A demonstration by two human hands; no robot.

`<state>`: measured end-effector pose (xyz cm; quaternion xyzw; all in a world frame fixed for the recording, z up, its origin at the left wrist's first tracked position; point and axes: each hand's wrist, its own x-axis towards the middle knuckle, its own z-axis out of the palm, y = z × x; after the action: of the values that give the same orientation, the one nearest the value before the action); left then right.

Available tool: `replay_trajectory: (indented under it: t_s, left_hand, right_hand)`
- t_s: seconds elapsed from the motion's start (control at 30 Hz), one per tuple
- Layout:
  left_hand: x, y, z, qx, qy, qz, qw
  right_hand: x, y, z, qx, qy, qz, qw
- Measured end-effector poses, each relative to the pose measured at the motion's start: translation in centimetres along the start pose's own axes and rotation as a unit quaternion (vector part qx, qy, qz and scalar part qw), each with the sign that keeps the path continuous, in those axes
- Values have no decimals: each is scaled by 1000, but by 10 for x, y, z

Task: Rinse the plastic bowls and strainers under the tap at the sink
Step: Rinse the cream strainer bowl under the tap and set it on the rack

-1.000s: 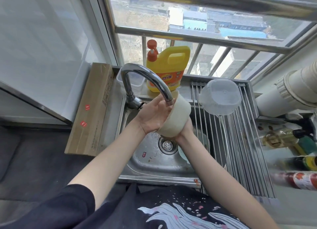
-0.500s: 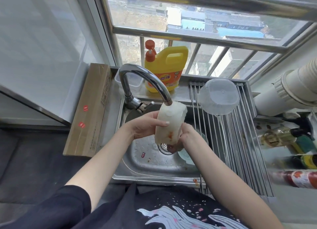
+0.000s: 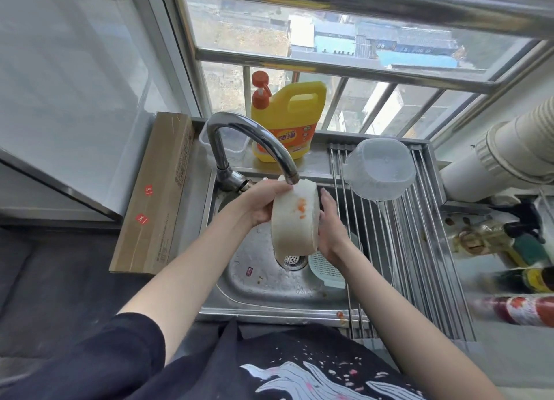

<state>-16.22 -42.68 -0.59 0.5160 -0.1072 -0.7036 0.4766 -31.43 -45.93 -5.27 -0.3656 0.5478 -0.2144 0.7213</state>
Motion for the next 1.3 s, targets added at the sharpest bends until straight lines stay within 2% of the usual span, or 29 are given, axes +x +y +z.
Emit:
replay_trajectory:
  t_s: [0.17, 0.23, 0.3, 0.33, 0.37, 0.43, 0.47, 0.53, 0.57, 0.6, 0.63, 0.7, 0.73, 0.77, 0.83, 0.9, 1.0, 1.13, 1.23, 1.3]
  left_hand:
    - [-8, -4, 0, -28, -8, -54, 998]
    - [-7, -9, -7, -19, 32, -65, 997]
    - [-6, -11, -14, -25, 48, -71, 996]
    - [-6, -10, -16, -34, 48, -72, 996]
    - [-5, -9, -17, -39, 46, -72, 996]
    - [-3, -6, -17, -28, 57, -74, 995]
    - [-1, -5, -15, -19, 66, -77, 995]
    - [4, -2, -10, -10, 90, -86, 992]
    - [8, -2, -9, -7, 100, -84, 991]
    - [10, -1, -6, -1, 104, -80, 991]
    - [13, -2, -5, 8, 100, -77, 992]
    - [12, -8, 1, 37, 97, -76, 992]
    - [12, -12, 3, 42, 97, -76, 991]
    - [13, -14, 4, 38, 94, -72, 992]
    - [17, -15, 4, 28, 81, -61, 994]
    - [22, -13, 1, 16, 85, -52, 995]
    - [23, -9, -4, 7, 139, -39, 989]
    - [21, 12, -5, -7, 130, -6, 991]
    - [25, 24, -11, -46, 156, 5, 987]
    - [24, 18, -14, -62, 160, -4, 985]
  right_hand:
    - [-1, 2, 8, -20, 14, -35, 999]
    - [-1, 1, 3, -108, 26, -130, 985]
    - [-6, -7, 0, -197, -11, -251, 948]
    - [-8, -11, -2, -267, -51, -301, 914]
    - [-12, -15, -1, -365, -88, -339, 863]
    - [-18, -16, -1, -567, -123, -370, 726]
    - [-23, -14, -2, -630, -122, -380, 666]
    - [-36, -1, -3, -689, -138, -427, 569]
    - [-41, 7, -5, -702, -155, -437, 540]
    - [-40, 10, -5, -701, -157, -439, 539]
    - [-36, 5, -4, -695, -136, -422, 566]
    - [-19, -13, 0, -662, -50, -311, 680]
    - [-12, -22, 3, -648, -18, -245, 721]
    - [-11, -26, 8, -661, -4, -211, 720]
    - [-27, -12, 22, -711, -9, -242, 660]
    - [-51, 8, 34, -717, -33, -279, 638]
    - [-46, 16, 39, -696, -26, -292, 656]
    - [-31, -2, 47, -650, 14, -341, 679]
    - [-27, -15, 57, -617, 36, -375, 691]
    - [-22, -27, 62, -620, 76, -363, 691]
